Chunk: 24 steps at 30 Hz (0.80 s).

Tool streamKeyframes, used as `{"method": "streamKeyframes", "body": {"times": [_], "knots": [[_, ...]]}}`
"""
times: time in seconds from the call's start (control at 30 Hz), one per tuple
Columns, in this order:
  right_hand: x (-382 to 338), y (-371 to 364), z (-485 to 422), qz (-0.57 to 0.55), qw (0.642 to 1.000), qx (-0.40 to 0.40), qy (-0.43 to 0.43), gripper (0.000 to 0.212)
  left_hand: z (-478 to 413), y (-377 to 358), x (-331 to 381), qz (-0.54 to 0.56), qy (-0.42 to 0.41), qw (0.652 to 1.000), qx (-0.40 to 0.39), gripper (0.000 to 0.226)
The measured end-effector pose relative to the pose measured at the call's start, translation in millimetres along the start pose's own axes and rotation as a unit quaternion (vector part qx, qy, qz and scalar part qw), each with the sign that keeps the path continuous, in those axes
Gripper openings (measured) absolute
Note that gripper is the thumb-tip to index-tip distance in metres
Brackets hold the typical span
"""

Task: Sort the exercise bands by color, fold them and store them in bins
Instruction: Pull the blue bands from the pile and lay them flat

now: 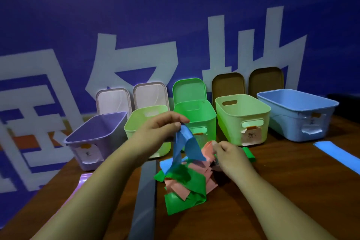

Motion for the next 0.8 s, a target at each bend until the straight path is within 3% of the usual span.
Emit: {"method": "streamKeyframes", "body": {"times": [0.17, 0.4, 0.6, 0.8], "knots": [[2.8, -5.9, 0.3, -0.033, 0.999, -0.038, 0.019, 0.044, -14.4, 14.6, 27.4, -0.077, -0.010, 0.995, -0.055, 0.031], [6.2, -10.6, -3.0, -0.072, 0.996, -0.053, 0.007, 0.034, -38.4, 21.3, 59.0, -0.182, -0.079, 0.980, 0.007, 0.014], [-8.0, -3.9, 3.5, -0.202, 0.977, -0.039, 0.064, 0.026, -57.2, 24.3, 99.3, -0.184, -0.123, 0.971, 0.088, 0.018], [-16.7, -0.4, 16.4, -0.317, 0.940, -0.106, 0.062, 0.032, -81.1, 22.6, 118.2, -0.126, -0.099, 0.978, 0.132, 0.016]]}}
Point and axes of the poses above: each hand's wrist, its own z-axis away from the middle knuckle, its own y-axis out of the back of the hand, x = y × z, the point moved 2 cm from there along -z, towards the middle knuckle, and after that the axes turned 1 degree about z, right-handed, at the moved point
